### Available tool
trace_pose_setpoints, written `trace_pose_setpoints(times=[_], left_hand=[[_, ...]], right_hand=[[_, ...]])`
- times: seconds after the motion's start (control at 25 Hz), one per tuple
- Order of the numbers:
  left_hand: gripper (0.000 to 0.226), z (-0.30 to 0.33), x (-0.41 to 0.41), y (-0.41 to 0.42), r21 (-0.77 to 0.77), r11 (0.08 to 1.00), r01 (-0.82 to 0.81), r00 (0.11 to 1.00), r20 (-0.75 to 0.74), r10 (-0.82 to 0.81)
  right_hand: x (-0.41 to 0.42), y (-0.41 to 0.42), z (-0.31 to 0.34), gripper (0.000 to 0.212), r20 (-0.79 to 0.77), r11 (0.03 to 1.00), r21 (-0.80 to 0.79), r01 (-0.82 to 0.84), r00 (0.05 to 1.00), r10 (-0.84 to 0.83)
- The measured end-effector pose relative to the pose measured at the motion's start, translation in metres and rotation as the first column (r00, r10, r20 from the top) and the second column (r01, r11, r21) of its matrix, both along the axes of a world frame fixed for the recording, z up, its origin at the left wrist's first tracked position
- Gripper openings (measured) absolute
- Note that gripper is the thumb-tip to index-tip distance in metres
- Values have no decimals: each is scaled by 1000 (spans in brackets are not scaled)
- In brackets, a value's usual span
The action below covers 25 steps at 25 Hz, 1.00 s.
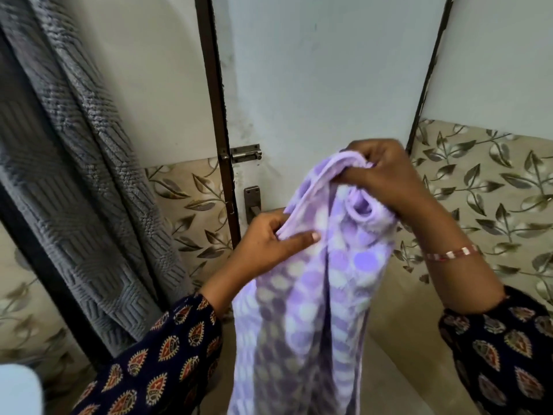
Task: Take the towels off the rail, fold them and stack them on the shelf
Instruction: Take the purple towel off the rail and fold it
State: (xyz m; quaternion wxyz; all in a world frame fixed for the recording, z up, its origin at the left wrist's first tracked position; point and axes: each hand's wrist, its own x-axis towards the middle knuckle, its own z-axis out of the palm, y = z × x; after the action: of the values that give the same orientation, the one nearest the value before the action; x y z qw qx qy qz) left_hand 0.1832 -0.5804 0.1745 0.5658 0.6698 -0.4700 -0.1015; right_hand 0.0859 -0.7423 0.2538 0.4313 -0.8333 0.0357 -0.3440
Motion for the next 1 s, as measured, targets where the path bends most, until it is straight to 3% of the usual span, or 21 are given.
trace_pose_setpoints(times=[0.08, 0.16, 0.36, 0.48, 0.56, 0.64, 0.76, 0.88, 1.0], left_hand=[[21, -17, 6, 10, 83, 996, -36, 999, 20, 34], [34, -27, 19, 17, 141, 981, -132, 986, 117, 116], [45, 4, 31, 13, -113, 932, -344, 917, 173, 359], [47, 37, 16, -4, -91, 954, -287, 886, 353, 300], [47, 53, 2, -15, -65, 973, -220, 864, 449, 226], [49, 62, -7, -21, -42, 986, -161, 833, 530, 159], [28, 62, -8, -16, 25, 994, -110, 882, 464, 86], [32, 54, -1, 0, 207, 968, -140, 911, 410, 44], [30, 44, 16, 25, 358, 913, -197, 932, 356, 62]], right_hand=[[-5, -15, 13, 10, 100, 989, 71, 133, 985, -139], [-11, -35, 19, 10, 141, 972, 90, 218, 963, -229], [-24, -43, 12, 20, 2, 966, -83, 244, 969, -245], [-25, -21, 5, 32, -129, 972, -233, 24, 990, -56], [-20, 1, -4, 49, -259, 967, -135, -214, 950, 174], [-16, 15, -12, 50, -325, 956, -55, -287, 911, 255], [-19, 14, -16, 19, -340, 972, -50, -228, 919, 198], [-23, -1, -17, 8, -266, 998, -3, -67, 962, 64], [-30, -24, -12, 14, -161, 979, 181, 94, 985, -64]])
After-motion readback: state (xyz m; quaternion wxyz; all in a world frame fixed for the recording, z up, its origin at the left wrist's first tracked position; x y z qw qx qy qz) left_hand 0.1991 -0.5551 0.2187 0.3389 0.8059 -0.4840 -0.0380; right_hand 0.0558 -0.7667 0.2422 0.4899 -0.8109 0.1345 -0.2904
